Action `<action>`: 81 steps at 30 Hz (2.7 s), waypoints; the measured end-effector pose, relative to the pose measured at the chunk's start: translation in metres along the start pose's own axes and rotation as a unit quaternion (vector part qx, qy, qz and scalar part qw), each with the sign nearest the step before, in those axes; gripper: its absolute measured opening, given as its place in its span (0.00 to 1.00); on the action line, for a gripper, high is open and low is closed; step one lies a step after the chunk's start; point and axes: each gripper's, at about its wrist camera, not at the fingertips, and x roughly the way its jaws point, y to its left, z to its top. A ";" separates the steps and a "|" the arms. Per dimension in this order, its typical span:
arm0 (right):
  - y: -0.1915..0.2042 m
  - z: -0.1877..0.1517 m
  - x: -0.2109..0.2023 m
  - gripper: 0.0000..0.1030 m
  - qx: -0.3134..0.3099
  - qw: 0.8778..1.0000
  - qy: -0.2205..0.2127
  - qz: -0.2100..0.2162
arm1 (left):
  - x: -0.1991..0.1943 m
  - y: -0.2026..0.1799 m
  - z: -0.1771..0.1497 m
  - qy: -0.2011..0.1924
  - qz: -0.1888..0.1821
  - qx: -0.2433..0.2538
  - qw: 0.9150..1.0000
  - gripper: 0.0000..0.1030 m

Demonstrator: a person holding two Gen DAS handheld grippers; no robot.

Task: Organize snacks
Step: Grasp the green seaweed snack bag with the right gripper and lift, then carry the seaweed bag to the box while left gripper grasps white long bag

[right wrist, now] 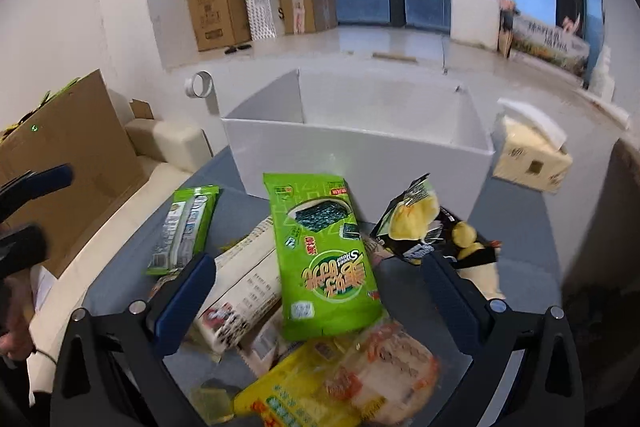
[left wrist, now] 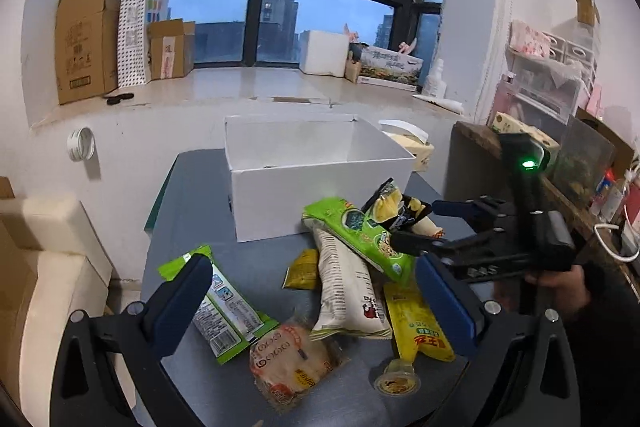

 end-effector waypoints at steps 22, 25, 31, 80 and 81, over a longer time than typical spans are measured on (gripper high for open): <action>-0.017 0.009 0.082 0.67 0.006 0.994 0.089 0.058 | 0.009 0.020 -0.012 0.018 -0.006 -0.031 0.999 1.00; -0.018 0.011 0.073 0.67 0.009 0.996 0.078 0.052 | 0.013 0.021 -0.012 0.027 -0.002 -0.029 0.999 1.00; -0.016 0.023 0.032 0.67 0.002 0.999 0.026 0.019 | 0.035 0.010 -0.010 0.055 -0.010 -0.004 0.998 1.00; -0.052 0.015 -0.076 0.67 0.068 0.996 -0.055 -0.009 | 0.088 -0.014 0.102 0.067 -0.002 -0.004 0.998 0.38; -0.054 0.028 -0.069 0.67 0.067 0.996 -0.056 -0.008 | 0.090 -0.010 0.111 0.062 -0.003 -0.007 0.998 0.38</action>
